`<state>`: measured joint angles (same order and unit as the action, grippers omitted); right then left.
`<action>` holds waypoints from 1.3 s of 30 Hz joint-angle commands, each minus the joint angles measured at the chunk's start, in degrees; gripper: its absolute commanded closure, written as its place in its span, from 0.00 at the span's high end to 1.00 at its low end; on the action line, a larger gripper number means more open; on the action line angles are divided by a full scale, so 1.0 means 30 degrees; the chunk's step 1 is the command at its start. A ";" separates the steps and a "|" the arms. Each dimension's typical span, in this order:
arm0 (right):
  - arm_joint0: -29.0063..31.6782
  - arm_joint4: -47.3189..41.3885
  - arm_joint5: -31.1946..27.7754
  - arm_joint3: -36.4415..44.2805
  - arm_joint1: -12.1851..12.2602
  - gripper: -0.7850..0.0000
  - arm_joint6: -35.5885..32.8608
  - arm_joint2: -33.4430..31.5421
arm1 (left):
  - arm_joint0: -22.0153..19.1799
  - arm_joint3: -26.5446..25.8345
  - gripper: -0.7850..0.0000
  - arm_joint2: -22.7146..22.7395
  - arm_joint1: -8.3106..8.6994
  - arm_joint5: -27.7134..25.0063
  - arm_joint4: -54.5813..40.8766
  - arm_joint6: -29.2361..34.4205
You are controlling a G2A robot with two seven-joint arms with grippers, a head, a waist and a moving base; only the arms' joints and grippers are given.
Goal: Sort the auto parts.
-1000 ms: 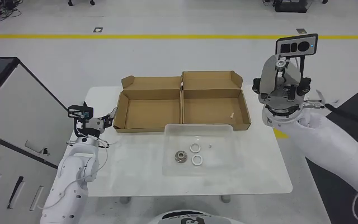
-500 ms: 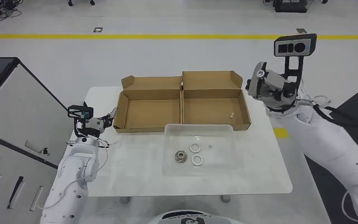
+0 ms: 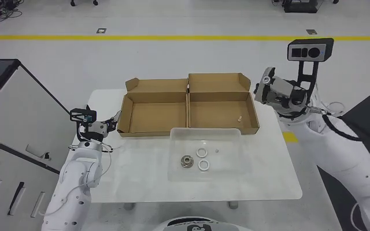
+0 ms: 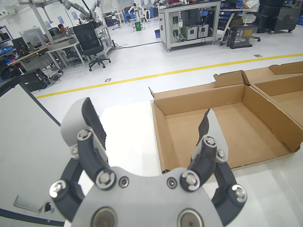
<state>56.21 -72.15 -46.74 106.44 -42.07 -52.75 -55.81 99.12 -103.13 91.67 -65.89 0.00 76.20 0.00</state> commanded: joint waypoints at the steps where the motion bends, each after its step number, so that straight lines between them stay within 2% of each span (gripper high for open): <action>1: 0.0284 -0.1196 -0.0031 0.0132 -0.0109 0.00 -0.0223 -0.0202 | 0.0000 0.0000 1.00 0.0000 0.0000 0.0000 0.0000 0.0000; 7: 0.0942 -0.4204 0.0244 0.0292 -0.0539 0.00 -0.1592 -0.0851 | 0.0000 0.0000 1.00 0.0000 0.0000 0.0000 0.0000 0.0000; 13: 0.1338 -0.4693 0.0664 0.0039 -0.0946 0.00 -0.2263 -0.1614 | 0.0000 0.0000 1.00 0.0000 0.0000 0.0000 0.0000 0.0000; 20: 0.1480 -0.0482 0.1015 -0.0571 -0.1099 0.00 -0.2117 -0.2893 | 0.0000 0.0000 1.00 0.0000 0.0000 0.0000 0.0000 0.0000; 23: 0.1532 0.2133 0.1408 -0.0434 -0.1098 0.00 -0.1746 -0.3410 | 0.0000 0.0000 1.00 0.0000 0.0000 0.0000 0.0000 0.0000; 29: 0.1904 0.5454 0.1989 0.0145 -0.1185 0.00 -0.1002 -0.4065 | 0.0000 0.0000 1.00 0.0000 0.0000 0.0000 0.0000 0.0000; 34: 0.2216 0.6428 0.2091 0.0482 -0.1297 0.00 -0.0794 -0.4478 | 0.0000 0.0000 1.00 0.0000 0.0000 0.0000 0.0000 0.0000; 39: 0.2599 0.5288 0.1625 0.0750 -0.1476 0.00 -0.1088 -0.4700 | 0.0000 0.0000 1.00 0.0000 0.0000 0.0000 0.0000 0.0000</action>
<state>63.81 -55.16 -41.60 108.53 -46.39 -55.78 -69.90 99.12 -103.13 91.67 -65.89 0.00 76.20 0.00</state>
